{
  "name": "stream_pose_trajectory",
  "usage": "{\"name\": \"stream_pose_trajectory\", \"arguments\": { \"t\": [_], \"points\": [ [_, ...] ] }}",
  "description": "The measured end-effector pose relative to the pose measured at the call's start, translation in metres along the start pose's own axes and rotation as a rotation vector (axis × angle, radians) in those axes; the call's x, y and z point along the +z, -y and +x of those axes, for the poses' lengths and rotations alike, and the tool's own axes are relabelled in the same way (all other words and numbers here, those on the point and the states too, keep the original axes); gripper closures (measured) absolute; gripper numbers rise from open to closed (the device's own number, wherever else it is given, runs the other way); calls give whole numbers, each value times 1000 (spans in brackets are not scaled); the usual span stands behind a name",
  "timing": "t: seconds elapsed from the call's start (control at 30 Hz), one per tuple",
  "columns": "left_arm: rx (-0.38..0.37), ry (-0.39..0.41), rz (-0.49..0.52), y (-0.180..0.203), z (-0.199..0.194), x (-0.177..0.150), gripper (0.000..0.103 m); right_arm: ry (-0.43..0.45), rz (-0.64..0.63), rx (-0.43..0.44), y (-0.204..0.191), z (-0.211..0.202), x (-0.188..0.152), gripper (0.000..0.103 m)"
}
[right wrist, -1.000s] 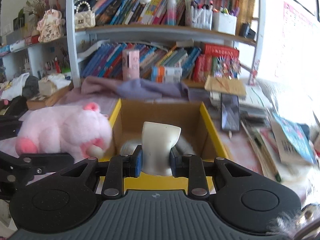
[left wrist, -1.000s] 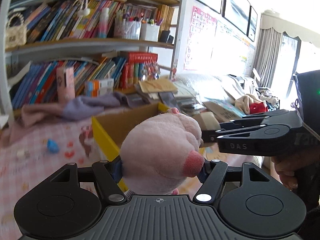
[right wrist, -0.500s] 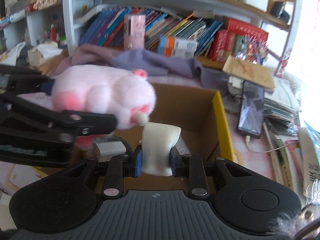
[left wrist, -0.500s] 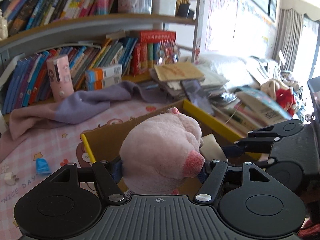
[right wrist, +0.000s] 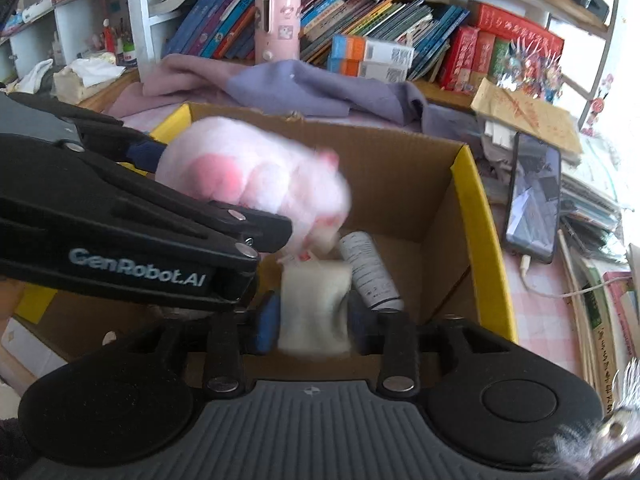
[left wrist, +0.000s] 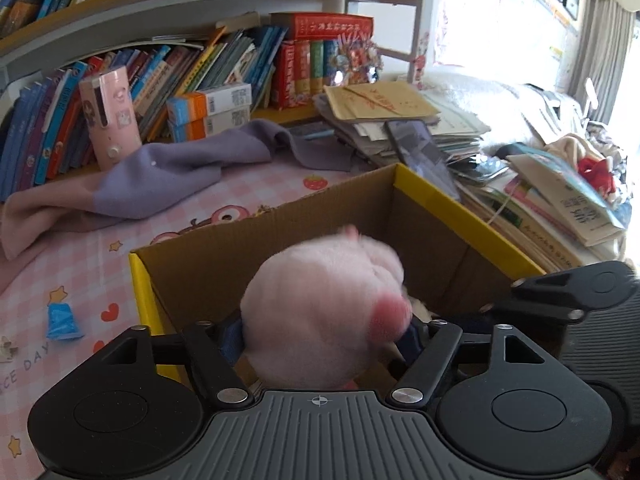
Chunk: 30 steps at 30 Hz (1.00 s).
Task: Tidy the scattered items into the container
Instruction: 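Lower the pig and eraser into the yellow box and open both grippers, then withdraw both tools from the box toward the plug and blue packet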
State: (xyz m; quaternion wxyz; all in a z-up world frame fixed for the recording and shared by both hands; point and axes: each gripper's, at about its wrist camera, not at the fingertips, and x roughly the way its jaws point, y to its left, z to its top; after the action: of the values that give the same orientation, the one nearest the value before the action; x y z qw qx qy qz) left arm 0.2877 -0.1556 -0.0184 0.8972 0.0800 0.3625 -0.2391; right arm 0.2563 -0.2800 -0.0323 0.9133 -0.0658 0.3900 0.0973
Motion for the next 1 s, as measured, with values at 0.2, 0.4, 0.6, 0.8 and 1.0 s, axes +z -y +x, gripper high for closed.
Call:
{"name": "stream_pose_trajectory", "arguments": {
  "t": [0.2, 0.4, 0.6, 0.8, 1.0],
  "points": [
    [20, 120, -82, -14, -32, -1, 10, 84, 16, -39, -3, -18, 0, 35],
    [19, 194, -158, -34, -78, -14, 7, 154, 51, -95, -14, -42, 0, 30],
    [95, 213, -220, -59, -117, -50, 3, 219, 93, -130, -38, -66, 1, 26],
    [143, 207, -276, -93, -146, -80, 3, 245, 70, -124, -86, -75, 1, 26],
    [169, 205, -311, -123, -180, -120, 3, 266, 26, -117, -144, -86, -5, 26]
  ]
}}
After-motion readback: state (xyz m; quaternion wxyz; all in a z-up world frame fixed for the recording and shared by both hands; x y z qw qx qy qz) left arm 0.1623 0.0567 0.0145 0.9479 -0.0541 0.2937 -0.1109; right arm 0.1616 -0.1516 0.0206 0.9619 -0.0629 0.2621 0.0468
